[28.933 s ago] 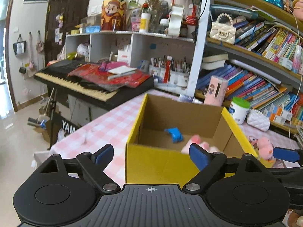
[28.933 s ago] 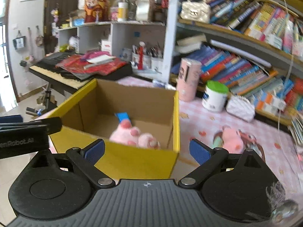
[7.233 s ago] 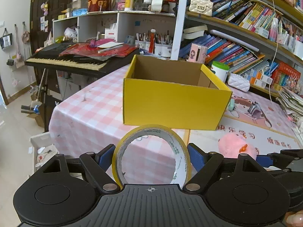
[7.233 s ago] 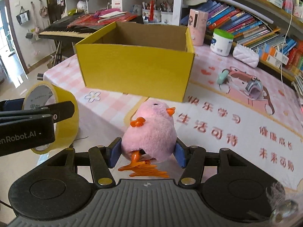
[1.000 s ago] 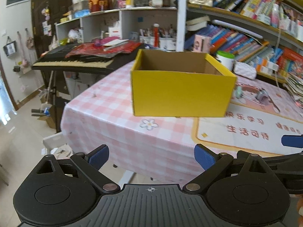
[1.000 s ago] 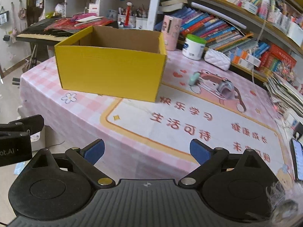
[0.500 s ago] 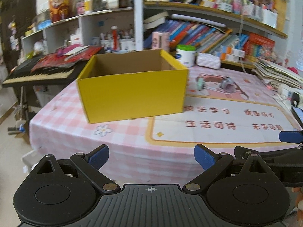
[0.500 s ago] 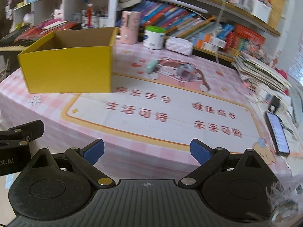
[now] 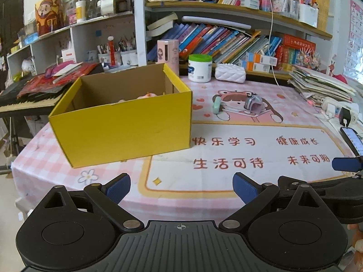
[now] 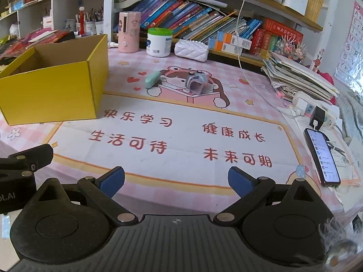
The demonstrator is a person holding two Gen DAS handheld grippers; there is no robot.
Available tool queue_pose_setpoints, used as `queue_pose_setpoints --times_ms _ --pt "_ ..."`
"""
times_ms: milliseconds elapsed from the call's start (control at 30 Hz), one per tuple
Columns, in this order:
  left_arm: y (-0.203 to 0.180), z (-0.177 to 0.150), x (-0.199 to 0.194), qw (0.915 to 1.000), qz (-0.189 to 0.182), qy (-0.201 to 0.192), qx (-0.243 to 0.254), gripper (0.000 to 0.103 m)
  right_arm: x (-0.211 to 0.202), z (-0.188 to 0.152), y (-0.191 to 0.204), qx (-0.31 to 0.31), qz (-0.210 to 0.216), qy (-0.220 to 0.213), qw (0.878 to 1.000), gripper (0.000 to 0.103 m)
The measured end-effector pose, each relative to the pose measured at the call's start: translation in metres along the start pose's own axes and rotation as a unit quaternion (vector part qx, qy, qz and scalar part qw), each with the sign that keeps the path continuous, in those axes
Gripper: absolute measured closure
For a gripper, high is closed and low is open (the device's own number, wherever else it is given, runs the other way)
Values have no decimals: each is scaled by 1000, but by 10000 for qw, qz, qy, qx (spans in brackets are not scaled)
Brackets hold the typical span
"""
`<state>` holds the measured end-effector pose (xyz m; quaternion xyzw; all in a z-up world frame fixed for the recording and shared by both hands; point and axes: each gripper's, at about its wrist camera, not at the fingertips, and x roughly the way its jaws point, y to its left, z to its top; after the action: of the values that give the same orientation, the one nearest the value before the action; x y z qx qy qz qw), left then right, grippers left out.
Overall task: Organize objects
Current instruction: 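Move both tools toward the grey toy truck and teal comb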
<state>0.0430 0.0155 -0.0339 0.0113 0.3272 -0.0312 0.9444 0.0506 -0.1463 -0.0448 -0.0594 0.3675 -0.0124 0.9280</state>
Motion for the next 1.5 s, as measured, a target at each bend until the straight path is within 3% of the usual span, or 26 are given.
queue_pose_setpoints --times_ms 600,1233,1500 --pt "-45 49 62 9994 144 -13 -329 5 71 60 -54 -261 278 65 9993 6" --pt "-90 81 107 9963 577 -75 -630 6 131 100 -103 -501 878 24 9949 7" --pt "-99 96 119 9954 764 -199 -548 6 151 113 -115 -429 1167 -66 9922 20"
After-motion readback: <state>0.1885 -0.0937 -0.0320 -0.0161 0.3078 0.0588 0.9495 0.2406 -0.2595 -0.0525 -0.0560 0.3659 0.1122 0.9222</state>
